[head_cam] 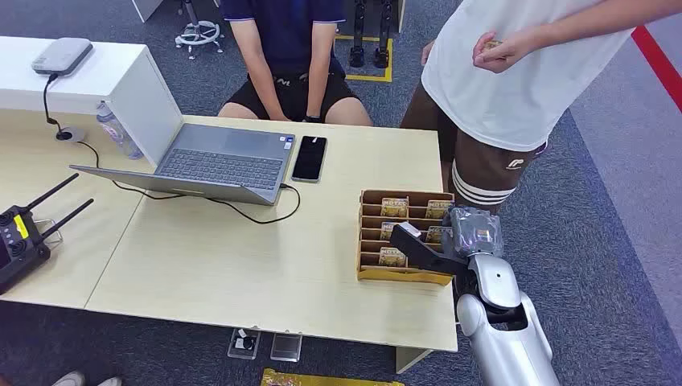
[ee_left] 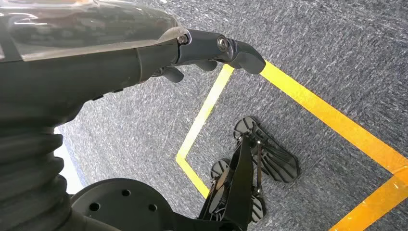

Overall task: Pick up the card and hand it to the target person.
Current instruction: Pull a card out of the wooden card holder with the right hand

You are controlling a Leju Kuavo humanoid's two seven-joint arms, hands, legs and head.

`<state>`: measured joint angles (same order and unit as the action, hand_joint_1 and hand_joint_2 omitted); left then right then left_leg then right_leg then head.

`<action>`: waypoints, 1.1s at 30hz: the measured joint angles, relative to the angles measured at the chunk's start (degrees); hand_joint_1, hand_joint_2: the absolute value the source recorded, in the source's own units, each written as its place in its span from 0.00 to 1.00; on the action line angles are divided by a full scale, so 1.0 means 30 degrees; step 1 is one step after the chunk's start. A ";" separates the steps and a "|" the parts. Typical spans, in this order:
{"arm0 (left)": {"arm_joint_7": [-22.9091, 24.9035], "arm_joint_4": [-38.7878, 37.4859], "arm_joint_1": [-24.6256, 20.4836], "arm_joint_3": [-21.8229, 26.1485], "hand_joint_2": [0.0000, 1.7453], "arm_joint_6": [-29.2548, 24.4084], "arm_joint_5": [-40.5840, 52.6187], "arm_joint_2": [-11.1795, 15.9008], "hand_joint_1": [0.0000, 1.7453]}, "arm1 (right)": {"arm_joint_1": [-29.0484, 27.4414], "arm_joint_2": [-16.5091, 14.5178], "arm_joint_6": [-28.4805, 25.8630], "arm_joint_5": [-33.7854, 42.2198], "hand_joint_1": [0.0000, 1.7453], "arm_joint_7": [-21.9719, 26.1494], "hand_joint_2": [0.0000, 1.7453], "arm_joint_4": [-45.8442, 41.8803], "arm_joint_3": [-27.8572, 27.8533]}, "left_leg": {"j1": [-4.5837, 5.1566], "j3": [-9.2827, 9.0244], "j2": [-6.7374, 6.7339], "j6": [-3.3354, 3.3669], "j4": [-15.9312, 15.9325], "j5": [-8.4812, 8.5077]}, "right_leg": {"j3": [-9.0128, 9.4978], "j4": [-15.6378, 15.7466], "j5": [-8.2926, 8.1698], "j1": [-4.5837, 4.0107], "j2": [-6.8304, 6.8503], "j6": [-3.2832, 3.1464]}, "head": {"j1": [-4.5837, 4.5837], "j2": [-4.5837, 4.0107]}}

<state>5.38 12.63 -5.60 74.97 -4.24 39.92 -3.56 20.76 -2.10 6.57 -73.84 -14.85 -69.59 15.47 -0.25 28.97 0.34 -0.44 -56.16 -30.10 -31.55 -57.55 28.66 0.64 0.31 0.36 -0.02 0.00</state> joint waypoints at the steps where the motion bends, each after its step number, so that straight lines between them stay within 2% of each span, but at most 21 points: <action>1: 0.0002 0.0000 0.0000 0.0000 1.00 0.0000 -0.0011 0.0000 0.00 | 0.0000 -0.0002 0.0004 -0.0006 0.67 -0.0001 1.00 -0.0002 0.0000 | 0.0000 0.0000 0.0000 0.0000 0.0000 0.0000 | 0.0000 0.0000 0.0000 0.0000 0.0000 0.0000 | 0.0000 0.0000; 12: 0.0027 0.0000 0.0000 0.0000 1.00 0.0000 -0.0076 0.0000 0.00 | -0.0002 -0.0020 0.0033 -0.0352 0.65 -0.0220 1.00 -0.0084 -0.0007 | 0.0000 -0.0002 0.0000 0.0000 0.0000 0.0000 | 0.0000 0.0000 0.0000 0.0000 0.0000 0.0000 | 0.0004 0.0000; 16: 0.0031 0.0000 0.0000 -0.0013 1.00 0.0014 -0.0027 0.0000 0.00 | -0.0012 -0.0017 0.0033 -0.0366 0.54 -0.0235 1.00 -0.0111 -0.0013 | 0.0000 -0.0004 0.0000 0.0000 0.0000 0.0000 | 0.0000 0.0000 0.0000 0.0000 0.0000 0.0000 | 0.0000 0.0000; 18: 0.0046 0.0000 0.0000 -0.0038 1.00 0.0029 0.0042 0.0005 0.00 | -0.0034 -0.0015 0.0033 -0.0373 0.52 -0.0237 1.00 -0.0122 -0.0026 | 0.0000 -0.0004 0.0000 0.0000 0.0000 0.0000 | 0.0000 0.0000 0.0000 0.0000 0.0000 0.0000 | 0.0000 0.0000; 33: 0.0080 0.0000 0.0002 -0.0191 1.00 0.0211 0.0180 0.0127 0.00 | -0.0274 -0.0015 0.0149 -0.0375 0.60 -0.0035 1.00 -0.0160 -0.0044 | 0.0000 -0.0002 0.0000 0.0000 0.0000 0.0000 | -0.0001 0.0000 0.0000 0.0000 0.0000 0.0000 | 0.0000 0.0000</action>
<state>5.62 12.63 -5.59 74.40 -3.61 40.46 -3.18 19.93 -2.14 7.02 -74.97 -14.96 -70.07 15.34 -0.25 28.96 0.34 -0.44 -56.16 -30.10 -31.55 -57.55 28.66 0.64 0.31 0.36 -0.02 0.00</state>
